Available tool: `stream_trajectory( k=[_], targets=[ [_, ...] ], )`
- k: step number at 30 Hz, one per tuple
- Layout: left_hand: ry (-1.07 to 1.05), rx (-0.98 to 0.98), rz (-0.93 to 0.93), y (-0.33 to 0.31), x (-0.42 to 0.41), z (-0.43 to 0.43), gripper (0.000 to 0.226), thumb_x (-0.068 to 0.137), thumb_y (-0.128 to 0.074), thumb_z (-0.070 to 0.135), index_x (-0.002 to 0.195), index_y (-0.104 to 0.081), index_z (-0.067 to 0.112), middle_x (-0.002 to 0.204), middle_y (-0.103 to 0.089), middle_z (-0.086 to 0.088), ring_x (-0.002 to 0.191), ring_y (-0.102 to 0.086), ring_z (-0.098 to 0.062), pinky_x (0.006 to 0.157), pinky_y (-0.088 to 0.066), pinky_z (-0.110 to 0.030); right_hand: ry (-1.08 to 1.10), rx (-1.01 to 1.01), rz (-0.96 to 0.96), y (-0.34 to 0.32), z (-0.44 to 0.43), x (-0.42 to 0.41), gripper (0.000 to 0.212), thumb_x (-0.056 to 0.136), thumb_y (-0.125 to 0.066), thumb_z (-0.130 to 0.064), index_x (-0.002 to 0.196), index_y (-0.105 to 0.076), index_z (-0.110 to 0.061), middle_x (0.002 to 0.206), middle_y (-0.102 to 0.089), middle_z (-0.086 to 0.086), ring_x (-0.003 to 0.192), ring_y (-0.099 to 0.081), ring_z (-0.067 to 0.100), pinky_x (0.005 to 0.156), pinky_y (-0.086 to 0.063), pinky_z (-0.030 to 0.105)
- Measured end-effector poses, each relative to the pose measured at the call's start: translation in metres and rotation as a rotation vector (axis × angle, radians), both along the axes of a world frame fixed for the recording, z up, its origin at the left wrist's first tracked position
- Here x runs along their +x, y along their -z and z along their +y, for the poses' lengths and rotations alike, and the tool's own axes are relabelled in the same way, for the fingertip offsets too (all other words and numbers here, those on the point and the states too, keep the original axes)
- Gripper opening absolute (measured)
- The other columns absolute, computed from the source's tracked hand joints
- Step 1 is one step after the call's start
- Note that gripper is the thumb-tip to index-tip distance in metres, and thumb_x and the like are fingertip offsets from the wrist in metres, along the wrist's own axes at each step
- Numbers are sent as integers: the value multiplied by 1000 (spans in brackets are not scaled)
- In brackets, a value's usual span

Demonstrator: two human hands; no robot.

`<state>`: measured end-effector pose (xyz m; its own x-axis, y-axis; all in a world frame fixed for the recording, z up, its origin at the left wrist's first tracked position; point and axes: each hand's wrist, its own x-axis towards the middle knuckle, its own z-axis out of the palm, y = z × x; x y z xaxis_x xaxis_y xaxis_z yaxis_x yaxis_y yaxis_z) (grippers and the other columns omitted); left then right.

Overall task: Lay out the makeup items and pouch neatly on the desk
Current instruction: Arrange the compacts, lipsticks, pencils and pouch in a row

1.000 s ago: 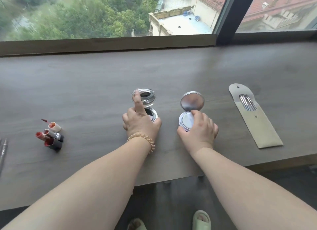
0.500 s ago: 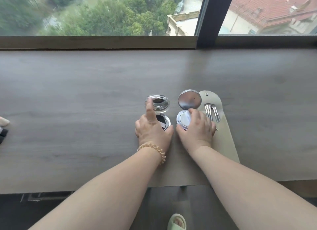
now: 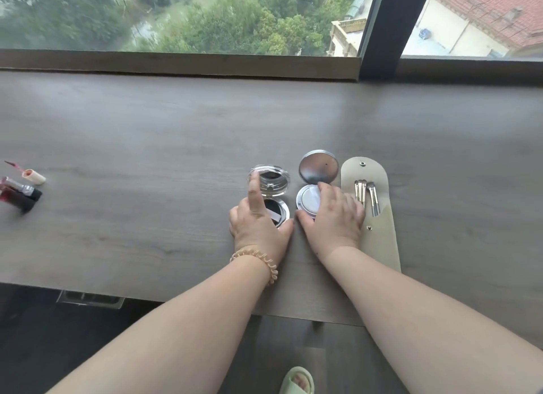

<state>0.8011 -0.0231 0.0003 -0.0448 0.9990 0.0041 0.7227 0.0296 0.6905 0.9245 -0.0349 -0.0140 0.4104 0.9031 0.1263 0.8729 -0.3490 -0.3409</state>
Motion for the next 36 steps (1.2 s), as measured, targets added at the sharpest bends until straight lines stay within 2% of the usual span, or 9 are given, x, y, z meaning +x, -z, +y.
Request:
stream_trajectory(
  k=[4,9,12,15,20,24,28,33,36],
  targets=[
    [49,17,33,4,-1,-8,106,66,-76,45,148,-7,37,124,-53,1,114,-41,-26,103,-32,-37,-8,4,-2,1,-4,2,68,81,-59,-53,137,-40,-20,136,-49,0,131,-37,20,104,-14,35],
    [93,-32,119,-3,-1,-10,111,66,-74,56,147,1,39,133,-45,1,123,-37,-25,105,-28,-36,7,104,-1,-6,-13,-2,50,84,-54,-40,129,-51,-18,132,-53,4,124,-44,27,101,-16,37],
    [105,-3,107,-8,-8,-10,105,68,-68,55,146,1,41,141,-37,1,127,-32,-24,108,-27,-38,27,234,5,-18,-18,-9,47,78,-47,-36,119,-57,-17,120,-60,4,113,-52,29,95,-22,37],
    [75,42,82,-19,-26,-6,96,72,-63,47,147,-4,38,146,-32,-2,131,-27,-25,110,-23,-40,17,357,8,-32,-22,-23,44,76,-44,-34,114,-57,-17,114,-62,5,108,-52,28,90,-24,37],
    [-21,72,69,-40,-87,11,82,79,-61,40,146,-16,29,145,-33,-2,132,-26,-23,108,-22,-38,-149,418,66,-52,-18,-88,41,75,-47,-33,111,-57,-17,108,-62,2,104,-47,22,88,-26,36],
    [-59,115,-46,-50,-154,20,71,77,-63,30,141,-31,23,138,-43,-2,125,-36,-23,105,-29,-36,-310,302,155,-56,-1,-163,44,78,-44,-37,113,-58,-16,109,-63,3,105,-55,25,91,-30,36],
    [-115,202,-9,-53,-243,35,62,74,-66,25,131,-42,18,123,-51,-2,115,-43,-23,99,-32,-35,-367,207,164,-58,30,-244,40,80,-47,-34,114,-61,-18,112,-63,1,109,-55,25,94,-32,37],
    [-235,319,42,-60,-365,71,47,61,-55,26,102,-41,10,95,-41,2,89,-38,-21,85,-33,-35,-359,136,157,-48,73,-346,33,82,-56,-34,111,-64,-19,111,-65,0,111,-56,24,95,-34,39],
    [-260,325,36,-62,-434,99,44,58,-53,23,98,-39,8,92,-38,0,87,-37,-21,81,-32,-33,-325,81,231,-42,100,-405,40,85,-58,-39,121,-57,-22,120,-59,-2,118,-49,19,99,-28,35]
  ],
)
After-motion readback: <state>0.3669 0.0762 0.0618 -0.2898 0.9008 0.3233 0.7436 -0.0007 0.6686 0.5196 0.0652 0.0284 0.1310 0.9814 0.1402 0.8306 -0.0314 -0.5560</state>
